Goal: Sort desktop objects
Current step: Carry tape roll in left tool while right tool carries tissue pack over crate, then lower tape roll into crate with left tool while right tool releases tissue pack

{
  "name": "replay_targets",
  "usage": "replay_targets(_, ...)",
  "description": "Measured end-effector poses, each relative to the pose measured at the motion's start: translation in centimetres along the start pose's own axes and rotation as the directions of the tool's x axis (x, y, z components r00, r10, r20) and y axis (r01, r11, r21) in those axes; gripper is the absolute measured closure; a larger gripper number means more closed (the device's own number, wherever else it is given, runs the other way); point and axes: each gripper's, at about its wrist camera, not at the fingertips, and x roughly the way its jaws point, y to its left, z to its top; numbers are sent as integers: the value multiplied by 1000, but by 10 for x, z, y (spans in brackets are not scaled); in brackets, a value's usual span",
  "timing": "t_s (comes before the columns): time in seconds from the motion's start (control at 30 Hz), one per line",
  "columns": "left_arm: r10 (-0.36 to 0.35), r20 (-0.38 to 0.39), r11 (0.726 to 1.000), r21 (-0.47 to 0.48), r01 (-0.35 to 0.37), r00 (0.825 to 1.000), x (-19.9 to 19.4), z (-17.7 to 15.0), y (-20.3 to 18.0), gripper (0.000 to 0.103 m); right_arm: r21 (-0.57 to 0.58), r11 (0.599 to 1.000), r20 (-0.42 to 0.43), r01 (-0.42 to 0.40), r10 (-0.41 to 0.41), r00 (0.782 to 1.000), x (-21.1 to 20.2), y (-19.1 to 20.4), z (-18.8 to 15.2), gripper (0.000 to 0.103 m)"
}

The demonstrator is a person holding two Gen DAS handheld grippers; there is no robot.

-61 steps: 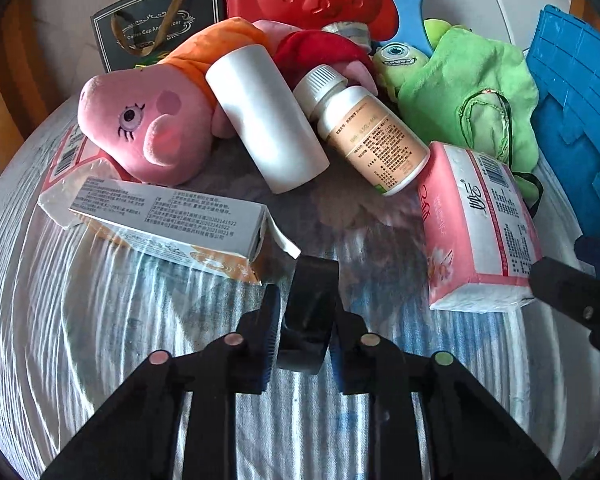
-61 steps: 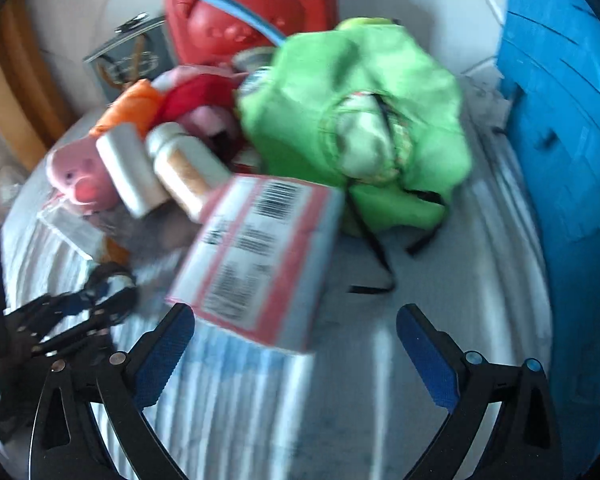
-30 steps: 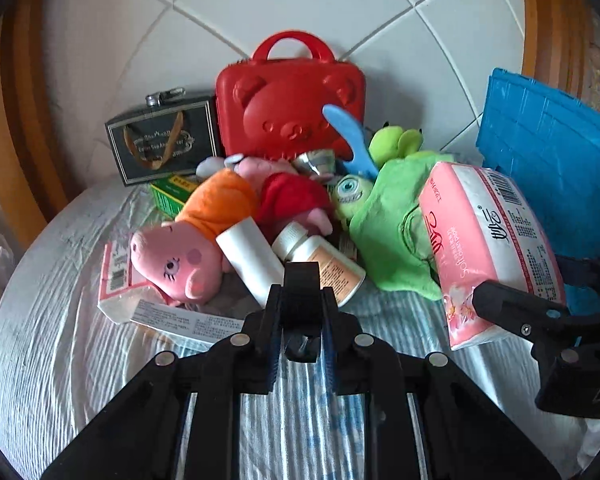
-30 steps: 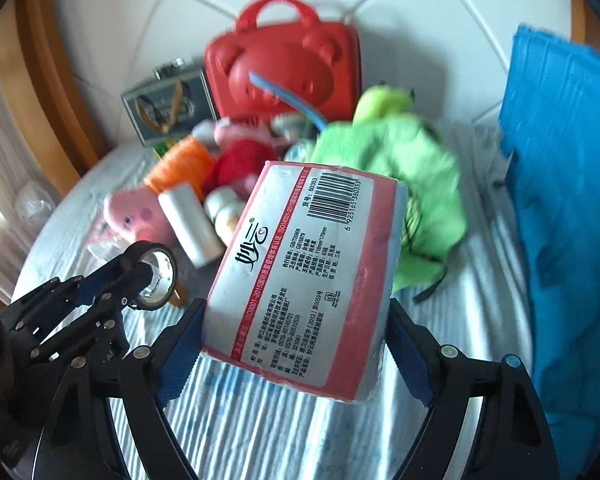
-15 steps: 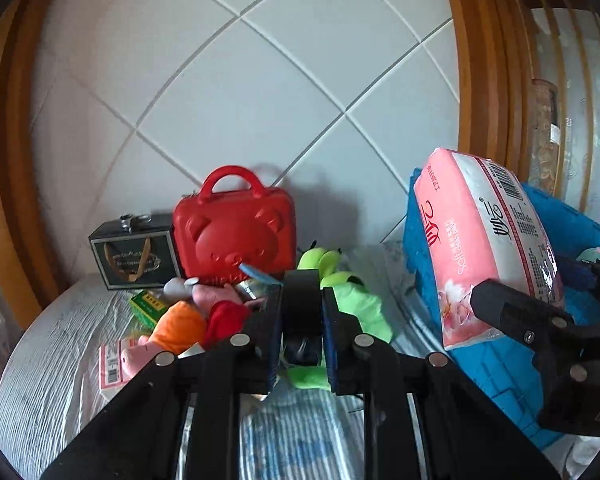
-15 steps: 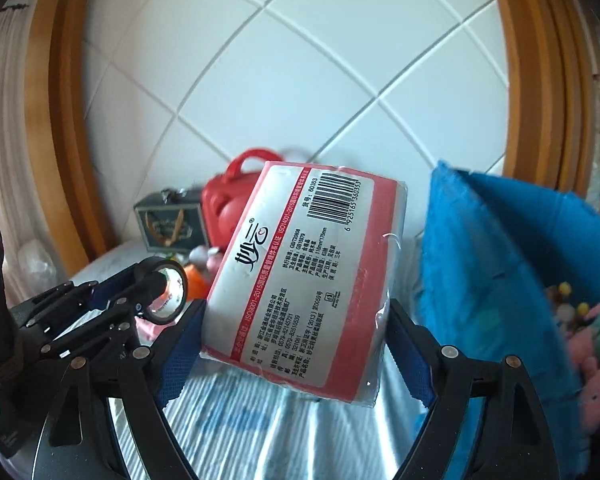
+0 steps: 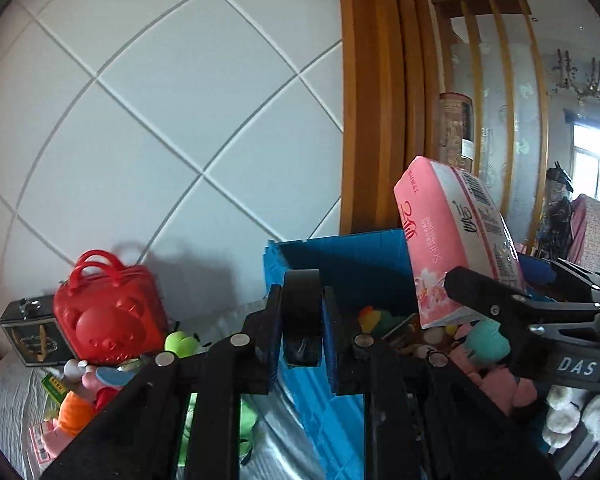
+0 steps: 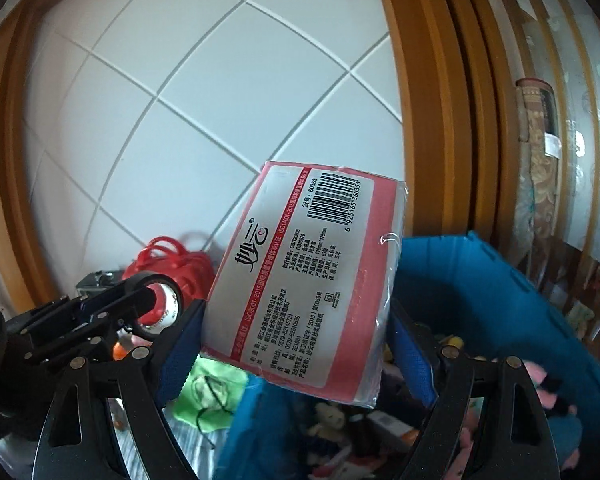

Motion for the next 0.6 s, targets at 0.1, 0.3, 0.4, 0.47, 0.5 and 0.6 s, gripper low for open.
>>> replay_targets(0.1,-10,-14,999,42,11,1000,29,28,-32,85,2,999,-21,46,-46,999,17,-42,17,16)
replay_targets(0.3,-49,-182,999,-10,48,982,124,64,-68,85,14,993,-105,119,-117,988,69,-112,22,16)
replay_targets(0.4,-43,-299,998,-57,27,953,182,64,-80,85,26,987,-167,158,-152,974,106,-134,17,16)
replay_targets(0.47,-44,-374,997,-82,14,926,221,57,-85,85,34,981,-221,189,-177,959,128,-148,10,16)
replay_targets(0.5,-37,-403,996,-86,3,915,235,52,-87,85,50,981,-248,187,-169,954,136,-154,8,16)
replay_targets(0.6,-4,-465,997,-72,-33,886,272,27,-93,85,59,973,-307,222,-194,932,158,-173,-6,16)
